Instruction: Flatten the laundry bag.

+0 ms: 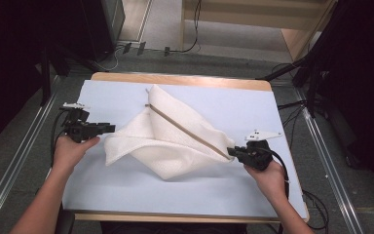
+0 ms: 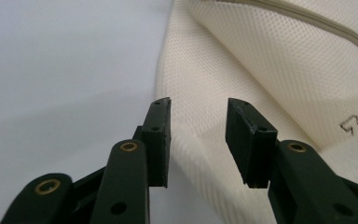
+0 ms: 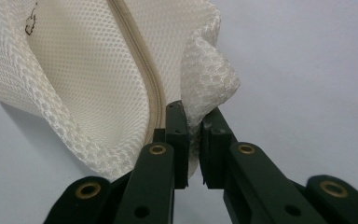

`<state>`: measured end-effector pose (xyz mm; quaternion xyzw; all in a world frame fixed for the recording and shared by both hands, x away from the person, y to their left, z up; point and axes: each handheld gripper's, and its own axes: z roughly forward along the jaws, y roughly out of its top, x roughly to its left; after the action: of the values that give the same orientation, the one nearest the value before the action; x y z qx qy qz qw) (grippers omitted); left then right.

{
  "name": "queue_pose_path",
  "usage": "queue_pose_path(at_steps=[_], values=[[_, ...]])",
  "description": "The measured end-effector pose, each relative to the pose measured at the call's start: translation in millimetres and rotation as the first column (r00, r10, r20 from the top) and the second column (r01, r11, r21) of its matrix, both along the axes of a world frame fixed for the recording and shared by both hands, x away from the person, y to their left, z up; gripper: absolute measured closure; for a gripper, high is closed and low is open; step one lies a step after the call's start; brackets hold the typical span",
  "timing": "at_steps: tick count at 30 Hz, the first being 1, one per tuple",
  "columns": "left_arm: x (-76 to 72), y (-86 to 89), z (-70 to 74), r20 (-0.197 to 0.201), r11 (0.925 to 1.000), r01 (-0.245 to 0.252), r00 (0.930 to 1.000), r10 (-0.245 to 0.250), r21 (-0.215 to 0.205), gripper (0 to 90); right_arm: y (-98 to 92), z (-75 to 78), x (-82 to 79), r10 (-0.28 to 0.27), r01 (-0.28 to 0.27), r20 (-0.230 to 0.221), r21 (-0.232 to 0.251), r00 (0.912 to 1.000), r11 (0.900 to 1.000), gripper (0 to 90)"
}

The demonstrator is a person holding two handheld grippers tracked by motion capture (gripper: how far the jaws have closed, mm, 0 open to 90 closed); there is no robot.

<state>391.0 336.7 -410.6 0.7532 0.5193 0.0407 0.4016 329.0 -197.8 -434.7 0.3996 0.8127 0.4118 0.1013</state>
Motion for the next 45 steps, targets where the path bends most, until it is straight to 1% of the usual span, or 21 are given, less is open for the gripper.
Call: queue_pose_path(at_steps=[3, 6, 8, 11, 13, 15, 17, 20, 21, 22, 23, 26, 28, 30, 34, 36, 37, 38, 40, 43, 45], values=[[16.6, -6.7, -5.8, 0.011, 0.9997, -0.007, 0.9999, 0.006, 0.022, 61.5, 0.2, -2.0, -1.2, 0.000, 0.000, -0.002, -0.002, 1.0000, 1.000, 85.3], [30.0, -14.1, -14.5, 0.000, 0.9980, 0.000, 1.0000, 0.000, 0.063, 61.3, -1.3, -4.5, -1.8, -0.001, 0.002, -0.012, 0.012, 0.9999, 1.000, 84.7], [36.9, -17.2, -19.8, -0.009, 0.9975, 0.009, 0.9999, -0.009, 0.069, 61.0, -2.7, -6.6, -2.0, -0.009, 0.010, -0.032, 0.029, 0.9994, 1.000, 84.7], [43.2, -20.6, -27.4, -0.013, 0.9983, 0.007, 0.9999, -0.006, 0.058, 59.3, -3.1, -7.9, -2.5, -0.014, 0.015, -0.035, 0.029, 0.9993, 0.999, 84.6], [45.7, -23.5, -33.1, -0.024, 0.9972, 0.015, 0.9996, -0.013, 0.074, 59.1, -2.5, -8.8, -3.2, -0.008, 0.009, -0.030, 0.031, 0.9995, 0.999, 84.4], [47.7, -27.0, -39.5, -0.040, 0.9934, 0.036, 0.9987, -0.032, 0.109, 59.1, -2.4, -9.2, -3.6, -0.009, 0.010, -0.027, 0.032, 0.9996, 0.999, 84.4], [47.9, -27.6, -41.2, -0.030, 0.9930, 0.046, 0.9986, -0.043, 0.109, 59.8, -2.2, -10.1, -4.4, -0.011, 0.012, -0.030, 0.031, 0.9995, 0.999, 84.2], [48.7, -27.0, -43.1, -0.042, 0.9975, 0.026, 0.9988, -0.024, 0.065, 61.4, -1.8, -12.2, -4.0, -0.010, 0.011, -0.033, 0.027, 0.9994, 1.000, 84.0], [49.1, -27.4, -44.0, -0.053, 0.9983, 0.035, 0.9981, -0.032, 0.047, 63.2, -1.3, -12.9, -3.3, -0.013, 0.014, -0.036, 0.027, 0.9993, 1.000, 84.0], [48.7, -29.7, -44.5, -0.054, 0.9978, 0.041, 0.9978, -0.038, 0.053, 67.7, -1.1, -13.3, -2.5, -0.013, 0.014, -0.035, 0.025, 0.9993, 1.000, 84.0], [48.0, -32.0, -44.0, -0.042, 0.9956, 0.051, 0.9980, -0.047, 0.079, 70.1, -0.6, -13.3, -2.1, -0.017, 0.018, -0.040, 0.025, 0.9991, 1.000, 84.0], [47.7, -35.4, -44.9, -0.053, 0.9929, 0.076, 0.9961, -0.071, 0.092, 86.0, 0.5, -13.5, -0.2, -0.018, 0.019, -0.033, 0.025, 0.9993, 1.000, 84.0], [48.3, -35.6, -44.2, -0.071, 0.9935, 0.077, 0.9949, -0.071, 0.084, 90.0, 1.6, -13.8, 1.2, -0.022, 0.023, -0.037, 0.027, 0.9991, 0.999, 84.1], [48.4, -33.1, -41.4, -0.077, 0.9963, 0.054, 0.9958, -0.049, 0.067, 90.0, 0.8, -13.6, 2.4, -0.021, 0.022, -0.030, 0.026, 0.9993, 0.999, 84.1], [45.0, -17.5, -26.9, -0.019, 0.9997, -0.025, 0.9995, 0.026, 0.007, 90.0, -3.4, -9.5, 1.5, -0.029, 0.029, -0.007, 0.040, 0.9996, 0.999, 84.5], [41.4, -10.8, -21.1, 0.003, 0.9984, -0.056, 0.9985, 0.055, 0.011, 90.0, -3.5, -7.2, 0.1, -0.033, 0.033, -0.002, 0.040, 0.9994, 0.999, 84.6], [39.1, -7.4, -17.4, 0.016, 0.9969, -0.079, 0.9968, 0.079, 0.009, 90.0, -3.2, -6.5, -0.5, -0.034, 0.034, 0.004, 0.039, 0.9994, 0.999, 84.7], [35.2, -2.0, -12.1, 0.038, 0.9935, -0.112, 0.9929, 0.113, -0.016, 90.0, -2.9, -5.5, -1.4, -0.030, 0.030, 0.009, 0.040, 0.9995, 0.999, 84.7], [29.2, 5.4, -6.1, 0.067, 0.9886, -0.146, 0.9867, 0.148, -0.037, 90.0, -1.3, -3.1, -5.2, -0.028, 0.028, 0.017, 0.041, 0.9995, 0.999, 84.7], [21.3, 15.9, -3.1, 0.069, 0.9860, -0.165, 0.9836, 0.166, -0.021, 90.0, 1.9, -1.0, -11.9, -0.010, 0.009, 0.022, 0.032, 0.9997, 0.999, 84.8], [16.6, 25.0, -5.8, 0.050, 0.9833, -0.176, 0.9827, 0.178, -0.046, 90.0, 3.5, -0.1, -16.7, 0.001, -0.002, 0.018, 0.026, 0.9998, 1.000, 84.8]])
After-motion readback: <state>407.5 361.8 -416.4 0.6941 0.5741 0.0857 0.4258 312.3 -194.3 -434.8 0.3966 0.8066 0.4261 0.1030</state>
